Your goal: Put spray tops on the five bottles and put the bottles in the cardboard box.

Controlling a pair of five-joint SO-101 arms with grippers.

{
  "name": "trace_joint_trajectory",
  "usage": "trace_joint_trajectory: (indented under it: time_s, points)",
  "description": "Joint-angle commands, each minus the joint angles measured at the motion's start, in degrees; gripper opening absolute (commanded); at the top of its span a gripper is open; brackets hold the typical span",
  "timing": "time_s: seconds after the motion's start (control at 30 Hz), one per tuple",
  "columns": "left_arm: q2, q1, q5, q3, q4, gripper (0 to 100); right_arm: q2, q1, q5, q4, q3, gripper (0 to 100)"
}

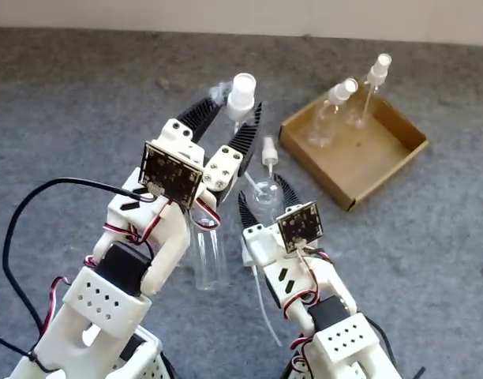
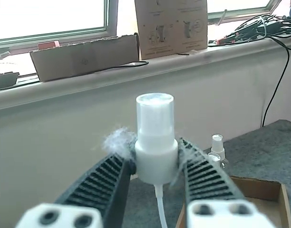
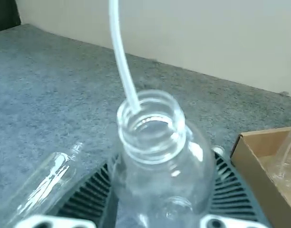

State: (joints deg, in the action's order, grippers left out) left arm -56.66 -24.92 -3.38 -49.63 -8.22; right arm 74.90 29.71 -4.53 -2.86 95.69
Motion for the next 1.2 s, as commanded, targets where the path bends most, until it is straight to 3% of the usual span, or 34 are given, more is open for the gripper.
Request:
trace_joint_trajectory:
  time_s: [0.0, 0.17, 0.37, 0.63, 0.87, 1.0, 1.17]
  points:
    - [0.40, 0.48, -0.62, 3.03, 0.53, 2, 0.75, -1.54, 0.09, 0.13, 9.80, 19.3]
    - [0.31, 0.84, -0.62, 3.47, 0.53, 2, 0.75, -1.71, 0.00, 0.66, 9.80, 19.3]
    - [0.31, 0.92, -0.62, 5.23, 0.00, 2, 0.84, -1.71, -2.99, 13.67, 3.30, 19.3]
    - [0.31, 0.92, -0.35, 18.07, -16.18, 2, 0.84, -1.71, 1.23, 26.59, -5.93, 19.3]
    - [0.31, 3.30, -0.26, 21.05, -19.60, 2, 0.84, -1.71, 1.05, 37.85, -15.60, 19.4]
    - [0.31, 7.16, -0.26, 20.53, -20.13, 2, 0.84, -6.20, 0.97, 41.98, -21.14, 19.4]
    - [0.31, 8.04, -0.18, 22.81, -27.08, 2, 0.75, -8.48, 1.32, 49.89, -29.93, 19.4]
